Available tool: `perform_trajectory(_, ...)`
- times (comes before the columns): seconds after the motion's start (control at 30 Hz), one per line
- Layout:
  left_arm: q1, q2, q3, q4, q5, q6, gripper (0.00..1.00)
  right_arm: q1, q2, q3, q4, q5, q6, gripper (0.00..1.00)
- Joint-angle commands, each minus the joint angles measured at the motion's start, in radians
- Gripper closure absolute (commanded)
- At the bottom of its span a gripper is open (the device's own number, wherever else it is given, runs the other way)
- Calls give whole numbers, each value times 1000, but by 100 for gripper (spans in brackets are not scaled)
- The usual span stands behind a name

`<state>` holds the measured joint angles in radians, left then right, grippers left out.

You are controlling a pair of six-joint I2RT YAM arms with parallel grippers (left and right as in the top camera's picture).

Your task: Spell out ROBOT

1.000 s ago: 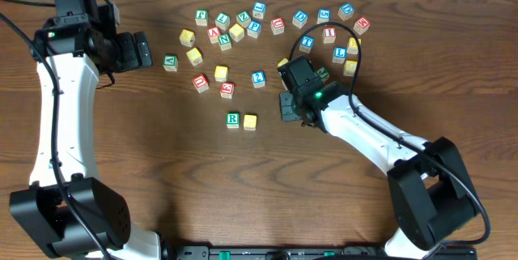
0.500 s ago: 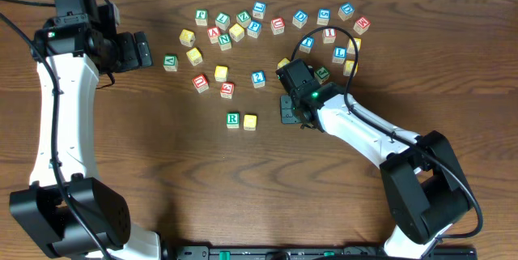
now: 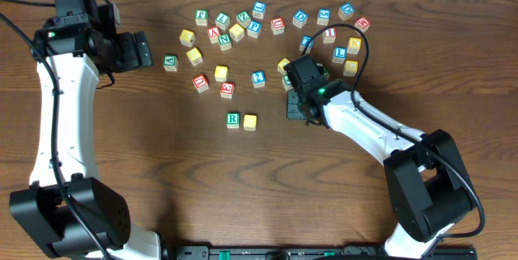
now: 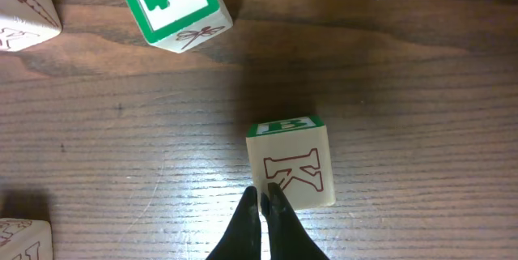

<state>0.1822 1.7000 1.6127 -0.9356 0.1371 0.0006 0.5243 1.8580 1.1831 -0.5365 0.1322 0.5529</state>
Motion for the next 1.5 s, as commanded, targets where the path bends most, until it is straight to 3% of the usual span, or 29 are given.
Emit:
perform_trajectory(0.0,3,-15,21,-2,9,3,2,-5,1,0,-5,18,30,99)
perform_trajectory(0.4,3,-15,21,-2,9,3,2,-8,-97,3,-42,61,61,99)
perform_trajectory(1.47,3,-15,21,-2,9,3,2,-20,11,-2,-60,41,100,99)
